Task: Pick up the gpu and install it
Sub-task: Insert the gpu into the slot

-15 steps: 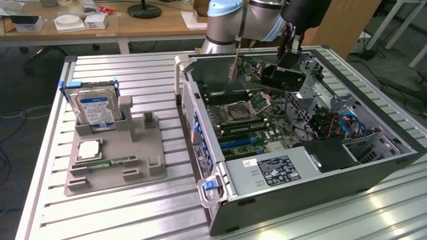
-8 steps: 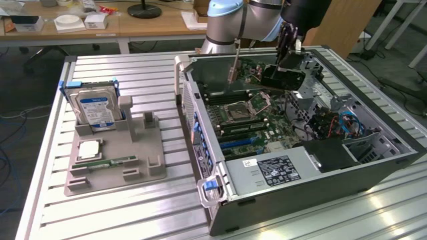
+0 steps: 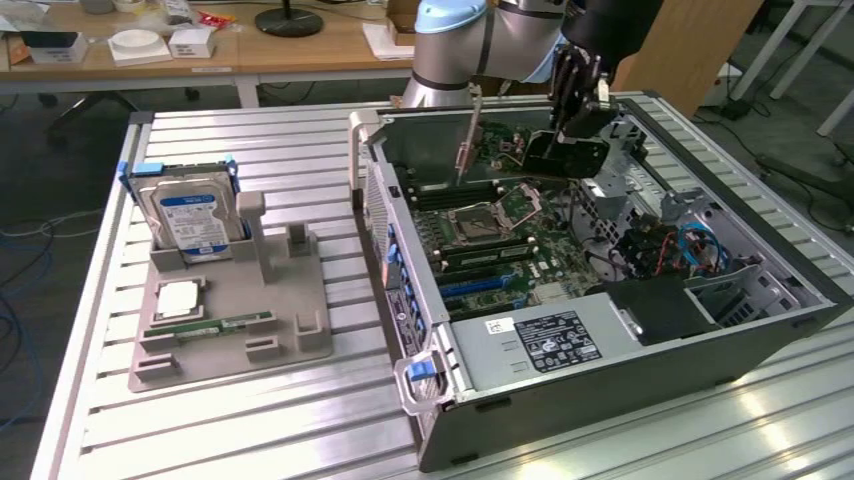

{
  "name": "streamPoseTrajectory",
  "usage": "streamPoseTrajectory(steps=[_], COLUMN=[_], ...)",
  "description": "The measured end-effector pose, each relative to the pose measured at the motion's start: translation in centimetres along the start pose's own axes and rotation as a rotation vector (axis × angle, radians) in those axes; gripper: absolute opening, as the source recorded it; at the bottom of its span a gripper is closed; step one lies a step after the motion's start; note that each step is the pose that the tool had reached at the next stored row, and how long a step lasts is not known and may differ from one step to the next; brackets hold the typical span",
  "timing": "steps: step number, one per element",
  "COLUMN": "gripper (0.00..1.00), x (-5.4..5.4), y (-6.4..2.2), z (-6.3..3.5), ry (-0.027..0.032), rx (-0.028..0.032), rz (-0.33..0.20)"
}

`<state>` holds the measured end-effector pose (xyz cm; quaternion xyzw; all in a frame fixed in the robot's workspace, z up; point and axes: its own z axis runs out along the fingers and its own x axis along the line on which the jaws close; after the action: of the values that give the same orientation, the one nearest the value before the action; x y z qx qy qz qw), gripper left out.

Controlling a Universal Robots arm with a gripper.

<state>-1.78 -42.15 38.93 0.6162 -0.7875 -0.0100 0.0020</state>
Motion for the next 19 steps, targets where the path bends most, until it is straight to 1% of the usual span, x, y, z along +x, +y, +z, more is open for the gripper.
streamPoseTrajectory(steps=[3, 4, 6, 7, 8, 9, 10, 11, 12, 13, 15, 18, 19], gripper=[0.26, 0.26, 0.26, 0.26, 0.26, 0.26, 0.26, 0.26, 0.26, 0.26, 0.26, 0.26, 0.26], x=[0.0, 0.0, 0.0, 0.0, 0.0, 0.0, 0.0, 0.0, 0.1, 0.2, 0.2, 0.4, 0.4], y=[0.01, 0.01, 0.02, 0.02, 0.02, 0.01, 0.00, 0.00, -0.03, -0.01, 0.11, 0.72, 0.95], z=[0.01, 0.02, 0.05, 0.09, 0.15, 0.24, 0.92, 1.30, 1.84, 2.17, 2.38, 2.71, 2.82], ry=[0.0001, 0.0000, -0.0014, 0.0002, 0.0024, 0.0045, 0.0075, 0.0077, -0.0056, -0.0213, -0.0209, -0.0206, -0.0196], rx=[0.0025, 0.0044, 0.0158, 0.0204, 0.0233, 0.0242, 0.0249, 0.0244, 0.0186, 0.0161, 0.0157, 0.0151, 0.0136], rz=[-0.045, -0.056, -0.070, -0.070, -0.070, -0.071, -0.136, -0.205, -0.212, -0.212, -0.212, -0.212, -0.212])
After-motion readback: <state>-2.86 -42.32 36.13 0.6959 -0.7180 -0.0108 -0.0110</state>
